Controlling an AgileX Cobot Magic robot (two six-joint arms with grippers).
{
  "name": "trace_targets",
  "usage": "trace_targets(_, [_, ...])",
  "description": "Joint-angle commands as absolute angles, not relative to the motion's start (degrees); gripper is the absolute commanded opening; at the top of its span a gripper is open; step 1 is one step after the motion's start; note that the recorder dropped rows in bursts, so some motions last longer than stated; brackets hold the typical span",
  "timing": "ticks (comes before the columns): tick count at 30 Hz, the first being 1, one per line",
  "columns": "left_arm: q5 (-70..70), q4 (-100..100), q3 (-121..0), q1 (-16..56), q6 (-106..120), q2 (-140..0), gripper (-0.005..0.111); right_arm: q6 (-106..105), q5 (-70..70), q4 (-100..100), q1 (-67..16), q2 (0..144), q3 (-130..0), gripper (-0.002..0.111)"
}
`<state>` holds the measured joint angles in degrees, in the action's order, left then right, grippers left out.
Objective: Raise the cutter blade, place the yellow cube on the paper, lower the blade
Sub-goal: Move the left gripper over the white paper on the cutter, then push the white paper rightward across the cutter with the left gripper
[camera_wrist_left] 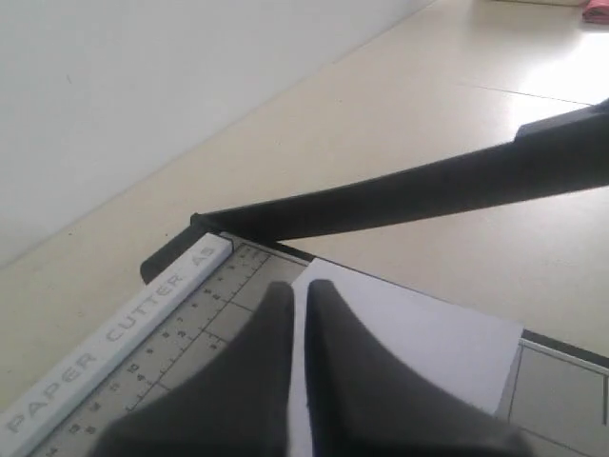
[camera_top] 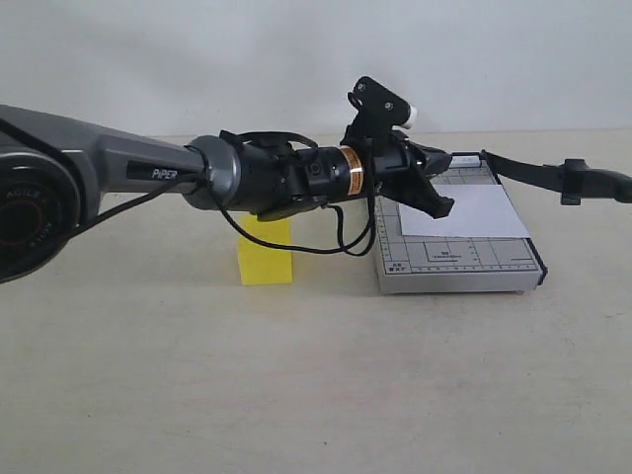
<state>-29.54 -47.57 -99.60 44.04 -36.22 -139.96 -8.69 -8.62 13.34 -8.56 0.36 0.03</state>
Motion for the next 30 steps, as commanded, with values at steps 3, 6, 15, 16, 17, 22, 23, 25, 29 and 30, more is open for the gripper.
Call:
trace_targets(3, [-22.72, -48.28, -100.70, 44.56, -38.01, -140.66, 0.005, -8.99, -8.37, 12.91, -8.59, 0.00, 0.00, 0.000])
trace_targets(6, [-14.51, -49.55, -100.70, 44.56, -39.51, -140.04, 0.005, -8.99, -8.37, 12.91, -8.59, 0.00, 0.00, 0.000])
trace_targets(15, [-2.81, -49.55, -100.70, 44.66, -41.23, -136.74, 0.005, -8.99, -8.37, 12.91, -8.59, 0.00, 0.00, 0.000])
trace_targets(16, [-4.08, -49.55, -100.70, 44.66, -41.23, -136.72, 0.005, -8.99, -8.37, 12.91, -8.59, 0.00, 0.00, 0.000])
trace_targets(17, [-5.98, -49.55, -100.70, 44.81, -41.23, -136.62, 0.005, -8.99, -8.37, 12.91, -8.59, 0.00, 0.00, 0.000])
trace_targets(22, [-10.27, -50.17, -100.70, 46.60, -41.23, -136.62, 0.005, -8.99, -8.37, 12.91, -8.59, 0.00, 0.00, 0.000])
trace_targets(23, [-10.26, -50.70, -100.70, 47.10, -41.23, -136.62, 0.005, -8.99, -8.37, 12.91, -8.59, 0.00, 0.00, 0.000])
trace_targets(25, [-10.75, -50.82, -100.70, 47.90, -41.48, -136.62, 0.005, -8.99, -8.37, 12.91, -8.59, 0.00, 0.00, 0.000])
trace_targets(29, [-11.42, -50.82, -100.70, 48.34, -41.56, -136.86, 0.005, -8.99, -8.37, 12.91, -8.59, 0.00, 0.00, 0.000])
trace_targets(30, [-11.23, -50.82, -100.70, 48.34, -41.56, -136.98, 0.005, -8.99, -8.37, 12.91, -8.59, 0.00, 0.00, 0.000])
